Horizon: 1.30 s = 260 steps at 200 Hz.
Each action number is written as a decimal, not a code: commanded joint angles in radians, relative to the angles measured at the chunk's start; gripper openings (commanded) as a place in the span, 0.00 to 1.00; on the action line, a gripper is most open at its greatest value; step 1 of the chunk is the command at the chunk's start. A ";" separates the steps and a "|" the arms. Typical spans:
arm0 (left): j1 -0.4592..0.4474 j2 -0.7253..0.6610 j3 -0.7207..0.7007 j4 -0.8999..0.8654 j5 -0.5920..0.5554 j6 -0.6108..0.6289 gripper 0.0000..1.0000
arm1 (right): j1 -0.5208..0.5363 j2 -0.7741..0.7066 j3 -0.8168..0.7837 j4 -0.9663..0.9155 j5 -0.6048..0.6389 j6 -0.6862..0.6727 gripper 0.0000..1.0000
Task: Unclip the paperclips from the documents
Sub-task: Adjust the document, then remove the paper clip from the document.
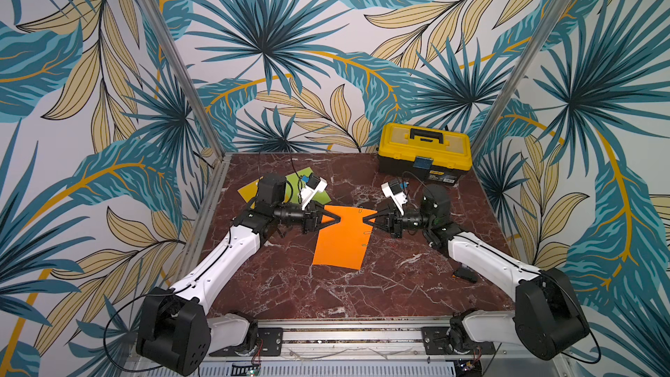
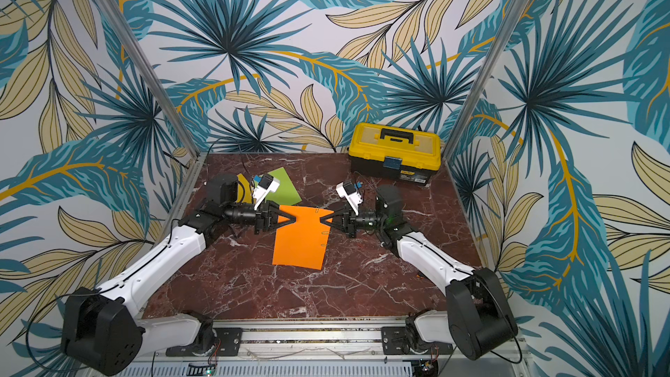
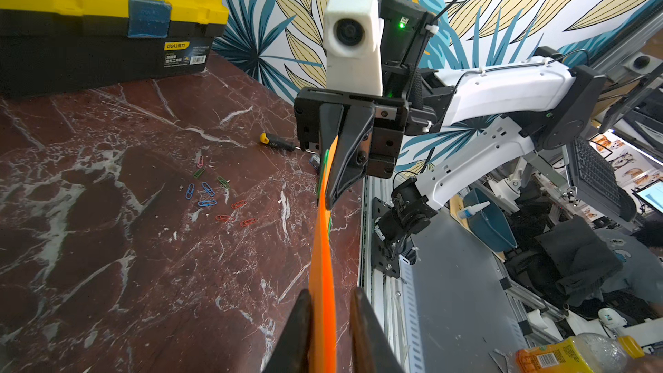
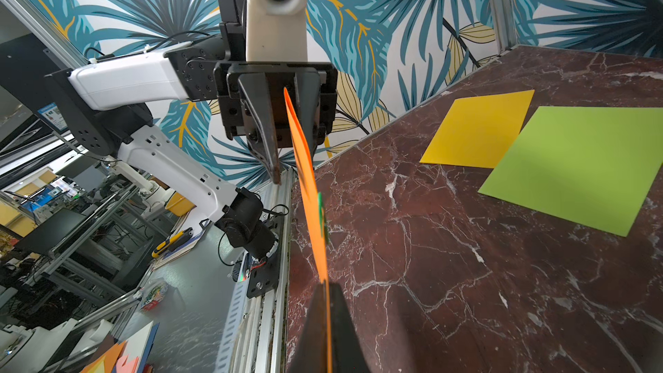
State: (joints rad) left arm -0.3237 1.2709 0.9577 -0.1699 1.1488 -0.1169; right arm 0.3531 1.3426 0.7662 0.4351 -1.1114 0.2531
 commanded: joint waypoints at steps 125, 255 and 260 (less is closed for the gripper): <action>-0.027 0.021 0.019 0.018 -0.043 0.014 0.00 | 0.008 -0.029 0.071 -0.229 0.064 -0.153 0.30; -0.031 -0.001 -0.024 -0.068 0.027 0.078 0.00 | 0.031 0.045 0.345 -0.705 0.095 -0.459 0.51; -0.032 -0.001 -0.024 -0.073 0.027 0.081 0.00 | 0.037 0.057 0.364 -0.741 0.095 -0.482 0.51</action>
State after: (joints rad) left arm -0.3492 1.2881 0.9207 -0.2039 1.1465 -0.0708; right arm 0.3653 1.3582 1.0641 -0.1036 -1.0237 -0.1017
